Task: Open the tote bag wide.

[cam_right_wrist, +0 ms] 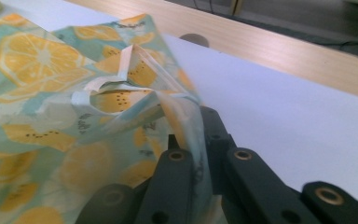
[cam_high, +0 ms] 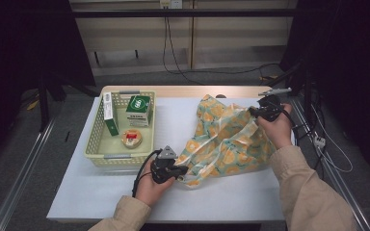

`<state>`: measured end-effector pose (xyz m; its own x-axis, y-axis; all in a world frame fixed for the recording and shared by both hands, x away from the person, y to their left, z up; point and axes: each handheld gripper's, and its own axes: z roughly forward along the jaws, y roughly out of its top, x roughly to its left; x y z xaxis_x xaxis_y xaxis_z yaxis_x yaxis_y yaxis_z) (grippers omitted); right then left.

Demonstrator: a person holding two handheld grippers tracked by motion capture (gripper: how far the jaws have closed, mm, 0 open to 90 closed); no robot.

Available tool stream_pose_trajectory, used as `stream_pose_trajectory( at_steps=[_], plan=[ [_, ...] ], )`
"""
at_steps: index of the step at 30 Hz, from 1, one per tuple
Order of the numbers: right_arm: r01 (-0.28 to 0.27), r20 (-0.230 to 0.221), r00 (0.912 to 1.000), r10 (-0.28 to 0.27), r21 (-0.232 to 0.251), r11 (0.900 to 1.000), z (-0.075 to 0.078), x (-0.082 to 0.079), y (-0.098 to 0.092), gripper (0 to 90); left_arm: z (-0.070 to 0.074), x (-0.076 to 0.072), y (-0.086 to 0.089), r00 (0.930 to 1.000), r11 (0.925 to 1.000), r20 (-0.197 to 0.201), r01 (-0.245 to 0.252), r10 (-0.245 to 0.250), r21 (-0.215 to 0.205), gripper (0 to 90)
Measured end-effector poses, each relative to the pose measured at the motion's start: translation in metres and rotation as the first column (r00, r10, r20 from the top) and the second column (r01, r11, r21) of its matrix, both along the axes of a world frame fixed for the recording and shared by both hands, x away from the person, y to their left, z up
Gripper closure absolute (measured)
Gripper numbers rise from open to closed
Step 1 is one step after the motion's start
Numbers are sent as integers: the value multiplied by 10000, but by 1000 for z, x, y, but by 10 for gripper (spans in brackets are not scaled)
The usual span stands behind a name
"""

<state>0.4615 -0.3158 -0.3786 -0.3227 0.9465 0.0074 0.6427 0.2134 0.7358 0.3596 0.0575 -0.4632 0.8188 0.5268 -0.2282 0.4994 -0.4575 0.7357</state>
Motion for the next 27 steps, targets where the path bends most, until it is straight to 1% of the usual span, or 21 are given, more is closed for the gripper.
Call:
stream_pose_trajectory(
  at_steps=[1,3,4,5,7,8,9,10,11,12,14,15,16,17,18,19,20,22,23,25,27],
  plan=[
    [-129,-48,9999,130,208,9997,0,-1,1,900,0,1,1,9999,9998,-106,114,-115,-132,900],
    [-531,-128,9985,535,240,9983,3,-5,9,900,1,3,2,9995,9997,-265,187,-190,-132,900],
    [-760,-205,9968,768,367,9964,4,-7,13,900,1,3,2,9994,9998,-288,169,-173,-142,900],
    [-918,-187,9955,925,347,9952,4,-9,18,900,1,4,2,9996,9998,-263,126,-130,-140,900],
    [-1327,-391,9902,1344,431,9902,5,-12,27,900,2,5,2,9996,9996,-270,103,-110,-280,900],
    [-1491,-393,9878,1509,448,9878,5,-14,31,900,3,5,2,9996,9991,-266,30,-41,-415,900],
    [-1630,-429,9853,1651,478,9855,5,-16,35,900,5,4,2,9998,9994,-175,-90,84,-338,900],
    [-1743,-511,9829,1770,534,9832,4,-17,39,900,6,5,3,9996,9991,-272,68,-80,-430,900],
    [-1835,-508,9812,1861,530,9816,4,-19,42,900,7,5,2,9997,9985,-238,23,-36,-556,900],
    [-1919,-522,9795,1947,549,9799,4,-20,45,900,9,6,3,9995,9983,-278,104,-120,-571,900],
    [-2035,-556,9768,2067,591,9773,3,-21,49,900,11,6,3,9998,9968,-192,-22,7,-804,900],
    [-2089,-575,9755,2123,601,9761,2,-22,51,900,13,6,5,9998,9961,-218,-8,-11,-884,900],
    [-2078,-565,9759,2108,547,9766,2,-23,52,900,14,6,5,9997,9953,-221,-55,34,-967,898],
    [-2078,-557,9759,2109,563,9765,2,-23,52,900,16,6,6,9998,9943,-205,-76,54,-1067,878],
    [-2098,-577,9753,2134,622,9758,2,-23,53,900,19,6,8,9997,9936,-208,-137,114,-1121,842],
    [-2101,-580,9751,2141,676,9753,2,-23,54,900,21,7,9,9996,9918,-226,-164,137,-1269,800],
    [-2128,-580,9744,2172,737,9743,2,-23,55,900,24,7,11,9997,9908,-229,-108,78,-1350,744],
    [-2132,-552,9745,2177,769,9740,2,-23,57,900,30,8,14,9997,9893,-170,-190,167,-1449,630],
    [-2146,-547,9741,2194,821,9732,3,-23,58,900,33,8,15,9994,9865,-241,-297,262,-1610,584],
    [-2149,-580,9737,2201,850,9729,2,-22,60,900,40,9,20,9990,9853,-278,-379,337,-1667,480],
    [-2127,-678,9734,2189,878,9732,1,-22,61,900,46,9,25,9986,9858,-141,-532,516,-1594,404]
  ],
)
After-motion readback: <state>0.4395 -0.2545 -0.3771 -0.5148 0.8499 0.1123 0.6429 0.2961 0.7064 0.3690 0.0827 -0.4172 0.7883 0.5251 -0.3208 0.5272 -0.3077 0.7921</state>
